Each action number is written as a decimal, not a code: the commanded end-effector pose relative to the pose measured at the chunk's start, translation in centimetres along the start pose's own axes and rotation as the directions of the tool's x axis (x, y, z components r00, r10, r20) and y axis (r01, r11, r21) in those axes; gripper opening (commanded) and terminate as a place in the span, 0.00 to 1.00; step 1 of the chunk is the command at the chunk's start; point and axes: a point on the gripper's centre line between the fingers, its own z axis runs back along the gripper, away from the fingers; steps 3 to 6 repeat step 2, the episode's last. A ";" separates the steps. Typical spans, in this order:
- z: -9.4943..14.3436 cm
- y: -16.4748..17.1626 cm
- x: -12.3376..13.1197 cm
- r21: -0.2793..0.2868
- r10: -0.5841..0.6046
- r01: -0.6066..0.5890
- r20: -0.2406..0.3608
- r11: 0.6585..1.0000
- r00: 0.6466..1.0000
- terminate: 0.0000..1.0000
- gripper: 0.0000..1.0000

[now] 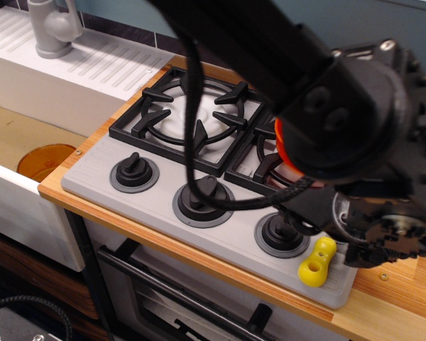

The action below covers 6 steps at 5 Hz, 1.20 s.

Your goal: End effector transition from pot or pan to object

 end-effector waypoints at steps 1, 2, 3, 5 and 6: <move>-1.5 -0.2 -0.8 -0.029 0.029 -0.029 0.015 0.999 0.999 0.00 1.00; -1.6 -0.5 -1.4 -0.023 0.036 -0.036 0.001 0.999 0.999 1.00 1.00; -1.6 -0.5 -1.4 -0.023 0.036 -0.036 0.001 0.999 0.999 1.00 1.00; -1.6 -0.5 -1.4 -0.023 0.036 -0.036 0.001 0.999 0.999 1.00 1.00; -1.6 -0.5 -1.4 -0.023 0.036 -0.036 0.001 0.999 0.999 1.00 1.00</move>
